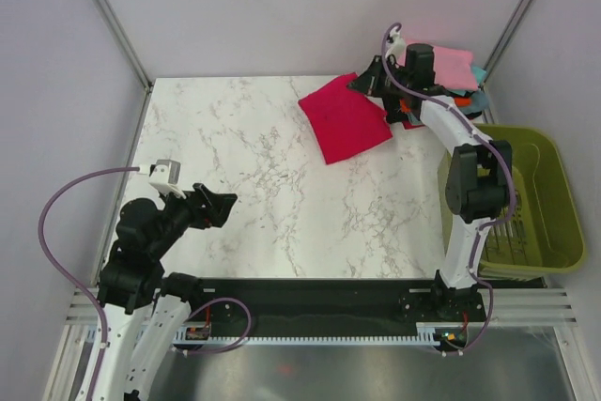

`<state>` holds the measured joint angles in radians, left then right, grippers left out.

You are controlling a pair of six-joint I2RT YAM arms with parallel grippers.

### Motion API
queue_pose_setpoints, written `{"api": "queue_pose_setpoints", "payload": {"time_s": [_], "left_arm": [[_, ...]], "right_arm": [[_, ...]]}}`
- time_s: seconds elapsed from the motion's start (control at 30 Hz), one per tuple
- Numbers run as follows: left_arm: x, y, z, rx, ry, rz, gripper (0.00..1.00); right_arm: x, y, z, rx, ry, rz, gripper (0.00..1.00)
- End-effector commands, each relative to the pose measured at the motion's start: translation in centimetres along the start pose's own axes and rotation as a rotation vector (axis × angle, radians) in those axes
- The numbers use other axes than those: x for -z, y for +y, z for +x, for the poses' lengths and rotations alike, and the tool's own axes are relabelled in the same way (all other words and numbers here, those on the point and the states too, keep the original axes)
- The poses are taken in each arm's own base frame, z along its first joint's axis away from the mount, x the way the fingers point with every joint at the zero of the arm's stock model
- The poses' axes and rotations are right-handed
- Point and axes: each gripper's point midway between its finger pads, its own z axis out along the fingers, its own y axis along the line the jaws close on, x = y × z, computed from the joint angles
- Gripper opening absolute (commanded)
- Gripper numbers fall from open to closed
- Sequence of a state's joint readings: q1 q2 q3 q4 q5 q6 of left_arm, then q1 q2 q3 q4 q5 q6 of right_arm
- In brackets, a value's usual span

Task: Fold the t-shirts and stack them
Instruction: Neatly place the folded tshirt to the corner

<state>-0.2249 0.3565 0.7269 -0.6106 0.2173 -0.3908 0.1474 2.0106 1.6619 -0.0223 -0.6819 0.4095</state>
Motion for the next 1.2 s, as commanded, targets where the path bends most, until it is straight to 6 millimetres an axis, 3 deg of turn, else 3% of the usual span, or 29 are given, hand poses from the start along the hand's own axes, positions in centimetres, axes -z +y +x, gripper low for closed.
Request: {"api": "queue_pose_setpoints", "payload": {"time_s": [0.0, 0.2, 0.27, 0.37, 0.53, 0.57, 0.63, 0.83, 1.17], "left_arm": [[-0.1, 0.1, -0.8, -0.045, -0.040, 0.000, 0.86], [-0.2, 0.1, -0.7, -0.042, -0.031, 0.002, 0.86], [-0.4, 0.2, -0.6, -0.038, -0.025, -0.004, 0.85], [-0.4, 0.3, -0.6, -0.036, -0.022, -0.008, 0.85], [-0.5, 0.4, -0.5, -0.033, -0.017, -0.011, 0.85], [-0.5, 0.5, -0.6, -0.033, -0.020, -0.015, 0.85], [-0.5, 0.6, -0.5, -0.032, -0.019, -0.019, 0.84], [-0.7, 0.6, -0.3, -0.027, -0.007, -0.017, 0.84], [-0.9, 0.6, -0.2, -0.025, 0.002, -0.015, 0.84]], "right_arm": [[3.3, 2.0, -4.9, 0.102, -0.076, -0.004, 0.00], [7.2, 2.5, -10.5, 0.162, -0.149, 0.025, 0.00], [8.7, 3.5, -12.7, 0.178, -0.182, -0.002, 0.00], [11.5, 3.3, -15.9, 0.189, -0.244, 0.019, 0.00], [13.8, 4.2, -19.7, 0.211, -0.319, 0.006, 0.00], [13.9, 3.2, -20.0, 0.193, -0.323, 0.013, 0.00], [14.7, 3.7, -21.1, 0.202, -0.342, -0.005, 0.00], [15.0, 1.6, -22.5, 0.195, -0.365, -0.008, 0.00], [14.4, -5.1, -22.8, 0.116, -0.390, 0.021, 0.00]]}}
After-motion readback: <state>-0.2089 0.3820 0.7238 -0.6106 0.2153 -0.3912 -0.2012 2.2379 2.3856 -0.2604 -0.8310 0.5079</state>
